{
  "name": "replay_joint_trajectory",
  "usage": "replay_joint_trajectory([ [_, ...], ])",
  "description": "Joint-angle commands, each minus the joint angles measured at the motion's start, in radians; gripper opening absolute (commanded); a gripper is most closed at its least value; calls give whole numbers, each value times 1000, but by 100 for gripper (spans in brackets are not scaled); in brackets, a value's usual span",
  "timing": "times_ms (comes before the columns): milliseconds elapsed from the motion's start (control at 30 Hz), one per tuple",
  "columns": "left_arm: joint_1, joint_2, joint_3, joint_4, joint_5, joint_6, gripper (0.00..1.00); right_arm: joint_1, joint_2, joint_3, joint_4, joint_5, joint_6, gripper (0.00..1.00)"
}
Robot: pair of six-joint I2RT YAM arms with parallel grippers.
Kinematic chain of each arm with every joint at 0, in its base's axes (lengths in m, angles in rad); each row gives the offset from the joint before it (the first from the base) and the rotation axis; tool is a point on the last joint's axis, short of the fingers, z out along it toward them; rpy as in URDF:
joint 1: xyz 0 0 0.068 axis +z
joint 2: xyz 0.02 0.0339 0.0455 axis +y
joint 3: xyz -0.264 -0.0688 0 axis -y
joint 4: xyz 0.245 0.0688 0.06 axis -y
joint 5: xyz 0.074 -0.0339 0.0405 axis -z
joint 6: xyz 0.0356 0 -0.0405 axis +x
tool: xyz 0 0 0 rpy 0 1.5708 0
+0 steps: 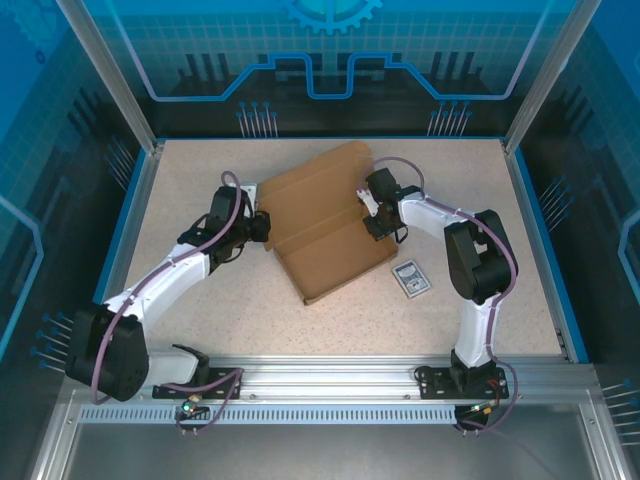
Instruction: Fold the paper box
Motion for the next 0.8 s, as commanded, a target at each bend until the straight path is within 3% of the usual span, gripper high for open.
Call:
replay_joint_trajectory([
  [0,6,4,35,33,34,44,11,2,-14,21,-20,-11,18,13],
  [300,5,11,32,50,11,147,4,2,-47,42,-42,-22,42,24],
  [600,5,-6,27,63,-5,159,3,2,-160,35,-83,-44,84,54],
  [767,5,-8,29,62,-9,163,3,2,-266,-28,-100,-56,122,63],
])
